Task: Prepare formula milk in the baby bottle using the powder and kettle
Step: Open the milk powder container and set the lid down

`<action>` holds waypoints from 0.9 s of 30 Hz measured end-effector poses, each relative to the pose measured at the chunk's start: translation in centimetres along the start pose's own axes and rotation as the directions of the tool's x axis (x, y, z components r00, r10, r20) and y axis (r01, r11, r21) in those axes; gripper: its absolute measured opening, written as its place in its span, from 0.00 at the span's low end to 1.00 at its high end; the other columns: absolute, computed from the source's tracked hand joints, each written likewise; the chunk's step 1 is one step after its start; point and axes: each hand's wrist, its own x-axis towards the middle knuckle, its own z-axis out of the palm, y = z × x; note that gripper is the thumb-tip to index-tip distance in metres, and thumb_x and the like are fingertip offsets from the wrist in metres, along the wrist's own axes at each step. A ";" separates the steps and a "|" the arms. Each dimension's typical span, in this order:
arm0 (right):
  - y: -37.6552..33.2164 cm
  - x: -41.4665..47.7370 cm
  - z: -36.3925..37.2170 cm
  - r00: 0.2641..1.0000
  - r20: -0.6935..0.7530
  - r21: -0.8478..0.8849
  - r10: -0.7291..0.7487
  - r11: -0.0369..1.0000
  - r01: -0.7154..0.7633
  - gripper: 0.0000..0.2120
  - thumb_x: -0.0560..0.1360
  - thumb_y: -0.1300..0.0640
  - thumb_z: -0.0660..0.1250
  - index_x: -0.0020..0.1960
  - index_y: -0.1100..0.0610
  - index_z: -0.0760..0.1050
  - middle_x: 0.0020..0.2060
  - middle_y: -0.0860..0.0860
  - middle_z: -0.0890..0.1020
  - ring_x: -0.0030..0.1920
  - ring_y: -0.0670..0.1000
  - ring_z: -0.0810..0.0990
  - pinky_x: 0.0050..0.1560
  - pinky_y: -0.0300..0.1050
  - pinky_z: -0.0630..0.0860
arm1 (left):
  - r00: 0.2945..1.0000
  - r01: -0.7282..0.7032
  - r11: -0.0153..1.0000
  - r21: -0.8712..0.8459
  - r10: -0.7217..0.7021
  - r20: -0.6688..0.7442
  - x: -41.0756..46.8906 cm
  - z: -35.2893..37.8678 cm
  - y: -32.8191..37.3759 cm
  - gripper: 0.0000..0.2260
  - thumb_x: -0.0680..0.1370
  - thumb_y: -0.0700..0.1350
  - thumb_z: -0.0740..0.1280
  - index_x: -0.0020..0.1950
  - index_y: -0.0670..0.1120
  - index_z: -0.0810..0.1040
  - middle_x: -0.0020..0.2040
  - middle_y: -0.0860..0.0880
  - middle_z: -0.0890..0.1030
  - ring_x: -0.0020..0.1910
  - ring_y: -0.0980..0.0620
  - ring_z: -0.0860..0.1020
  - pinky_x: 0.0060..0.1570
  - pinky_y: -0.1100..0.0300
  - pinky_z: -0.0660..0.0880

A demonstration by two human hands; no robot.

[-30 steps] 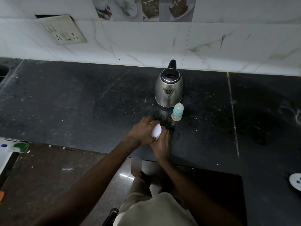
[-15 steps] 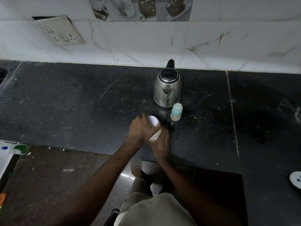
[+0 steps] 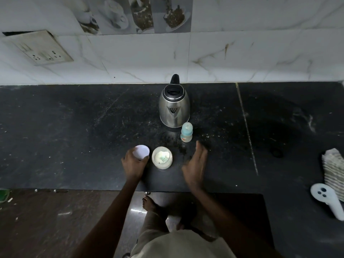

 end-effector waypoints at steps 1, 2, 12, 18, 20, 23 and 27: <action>-0.2 1.9 -0.6 1.000 -0.026 0.038 -0.009 0.999 0.010 0.41 0.69 0.68 0.69 0.80 0.56 0.61 0.73 0.55 0.66 0.73 0.58 0.70 0.73 0.57 0.71 | 1.000 0.000 0.999 0.045 0.000 -0.008 -0.4 0.0 -0.1 0.31 0.70 0.53 0.81 0.68 0.46 0.74 0.65 0.42 0.80 0.66 0.34 0.73 0.64 0.38 0.72; -0.6 3.8 -1.1 0.999 -0.027 0.055 -0.026 0.998 0.028 0.41 0.69 0.67 0.71 0.80 0.56 0.61 0.73 0.54 0.66 0.73 0.58 0.71 0.73 0.57 0.71 | 1.000 0.005 0.996 0.091 -0.005 -0.009 -0.6 0.2 -0.6 0.32 0.70 0.56 0.81 0.69 0.48 0.72 0.65 0.43 0.80 0.67 0.35 0.72 0.64 0.38 0.71; -4.4 11.9 -1.6 0.864 0.462 -0.296 -0.198 0.885 0.360 0.36 0.72 0.56 0.77 0.75 0.57 0.67 0.67 0.59 0.74 0.66 0.62 0.75 0.62 0.58 0.77 | 0.990 -0.050 0.989 0.142 0.068 -0.125 -2.2 -0.2 -0.3 0.35 0.70 0.43 0.76 0.75 0.47 0.67 0.76 0.41 0.71 0.78 0.39 0.65 0.68 0.32 0.64; -4.2 11.8 -2.5 0.851 0.493 -0.282 -0.181 0.893 0.352 0.26 0.71 0.60 0.75 0.67 0.57 0.73 0.63 0.57 0.77 0.63 0.60 0.76 0.59 0.53 0.76 | 0.872 -0.434 0.901 -0.031 0.411 -0.265 -6.5 -0.8 8.0 0.34 0.65 0.27 0.66 0.72 0.42 0.72 0.68 0.43 0.76 0.67 0.43 0.70 0.63 0.51 0.71; -4.0 11.4 -3.1 0.836 0.526 -0.286 -0.158 0.893 0.349 0.27 0.70 0.59 0.77 0.67 0.56 0.74 0.63 0.56 0.77 0.63 0.60 0.77 0.58 0.54 0.77 | 0.826 -0.549 0.833 -0.076 0.526 -0.204 -7.6 0.4 10.1 0.32 0.66 0.27 0.66 0.70 0.41 0.74 0.67 0.44 0.76 0.66 0.44 0.72 0.64 0.53 0.71; -2.9 10.1 -4.0 0.825 0.547 -0.300 -0.144 0.886 0.354 0.27 0.69 0.58 0.77 0.65 0.53 0.74 0.62 0.53 0.77 0.63 0.58 0.77 0.58 0.53 0.77 | 0.812 -0.582 0.803 -0.125 0.583 -0.033 -8.5 3.5 11.5 0.27 0.70 0.32 0.67 0.69 0.42 0.74 0.64 0.44 0.77 0.63 0.44 0.75 0.61 0.50 0.74; -1.2 7.7 -5.2 0.822 0.545 -0.327 -0.165 0.861 0.390 0.27 0.68 0.56 0.78 0.65 0.53 0.74 0.61 0.51 0.78 0.62 0.56 0.77 0.55 0.52 0.78 | 0.838 -0.503 0.858 -0.105 0.514 0.181 -8.8 7.5 10.6 0.30 0.69 0.34 0.70 0.71 0.42 0.71 0.63 0.43 0.75 0.61 0.42 0.75 0.57 0.46 0.75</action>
